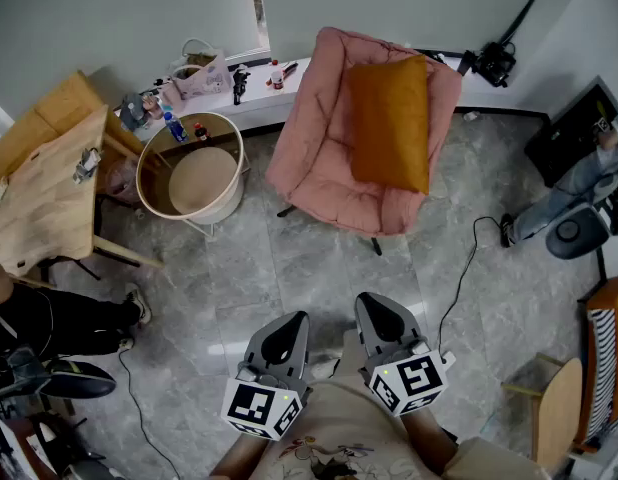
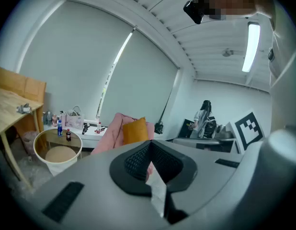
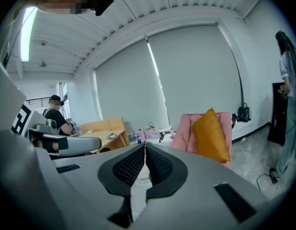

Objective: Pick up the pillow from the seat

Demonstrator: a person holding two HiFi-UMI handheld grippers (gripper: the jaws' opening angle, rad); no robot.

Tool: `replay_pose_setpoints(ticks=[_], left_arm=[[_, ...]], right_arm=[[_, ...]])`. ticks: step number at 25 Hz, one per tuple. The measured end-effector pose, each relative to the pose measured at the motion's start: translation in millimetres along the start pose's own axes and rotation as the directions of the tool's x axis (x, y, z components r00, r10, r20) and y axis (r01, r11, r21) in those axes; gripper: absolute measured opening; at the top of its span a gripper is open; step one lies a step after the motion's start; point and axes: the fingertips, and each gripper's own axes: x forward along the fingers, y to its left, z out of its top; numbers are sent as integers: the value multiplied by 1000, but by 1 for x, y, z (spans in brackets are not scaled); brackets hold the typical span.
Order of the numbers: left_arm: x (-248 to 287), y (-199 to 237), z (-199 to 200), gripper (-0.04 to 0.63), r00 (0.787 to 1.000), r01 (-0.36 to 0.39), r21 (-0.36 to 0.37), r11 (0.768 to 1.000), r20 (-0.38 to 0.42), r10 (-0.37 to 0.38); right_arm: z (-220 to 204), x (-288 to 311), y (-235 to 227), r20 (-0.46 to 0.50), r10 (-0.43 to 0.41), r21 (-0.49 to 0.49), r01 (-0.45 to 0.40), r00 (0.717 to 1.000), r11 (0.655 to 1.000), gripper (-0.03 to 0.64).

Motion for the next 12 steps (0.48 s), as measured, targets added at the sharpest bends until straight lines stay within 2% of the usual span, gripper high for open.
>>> replay_pose_setpoints(ticks=[3, 6, 12], left_arm=[[-29, 22, -8, 5, 1000, 23, 58, 998, -9, -22], [-37, 25, -28, 5, 997, 56, 55, 997, -52, -53], [-25, -42, -46, 5, 976, 199, 36, 979, -102, -194]], right_arm=[[-17, -14, 42, -10, -25, -1, 25, 1000, 1000, 31], [-30, -34, 52, -13, -56, 8, 56, 998, 998, 31], [-39, -89, 12, 16, -192, 126, 189, 981, 974, 31]])
